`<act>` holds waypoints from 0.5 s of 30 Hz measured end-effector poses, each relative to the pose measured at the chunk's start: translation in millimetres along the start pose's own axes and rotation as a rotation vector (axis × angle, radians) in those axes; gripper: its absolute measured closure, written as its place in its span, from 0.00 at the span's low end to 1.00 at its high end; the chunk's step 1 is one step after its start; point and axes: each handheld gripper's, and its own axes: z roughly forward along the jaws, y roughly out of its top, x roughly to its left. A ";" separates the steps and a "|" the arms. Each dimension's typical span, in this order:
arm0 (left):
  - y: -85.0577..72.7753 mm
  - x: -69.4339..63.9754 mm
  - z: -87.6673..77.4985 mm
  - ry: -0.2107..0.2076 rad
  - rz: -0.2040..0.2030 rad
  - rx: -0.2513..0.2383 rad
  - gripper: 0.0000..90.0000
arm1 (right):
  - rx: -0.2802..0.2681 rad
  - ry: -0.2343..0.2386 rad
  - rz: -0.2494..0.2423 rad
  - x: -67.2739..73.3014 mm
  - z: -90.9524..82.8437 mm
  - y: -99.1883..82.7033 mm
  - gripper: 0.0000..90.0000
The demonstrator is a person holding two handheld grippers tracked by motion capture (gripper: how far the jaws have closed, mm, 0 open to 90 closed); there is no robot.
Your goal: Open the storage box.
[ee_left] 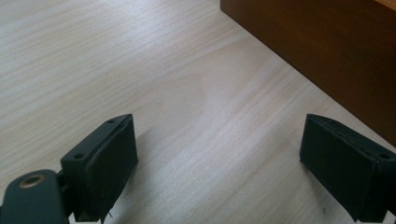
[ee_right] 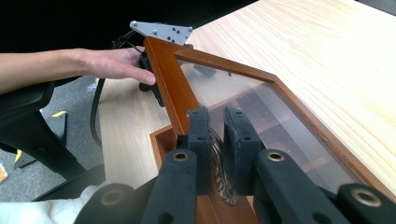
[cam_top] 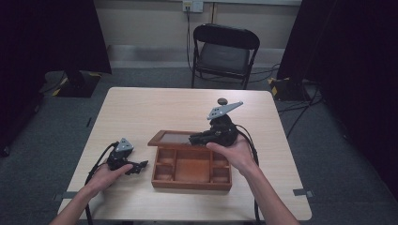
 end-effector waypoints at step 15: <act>0.0 -0.1 0.0 0.001 0.000 0.000 0.12 | -0.021 -0.007 0.027 -2.5 -1.7 2.2 0.91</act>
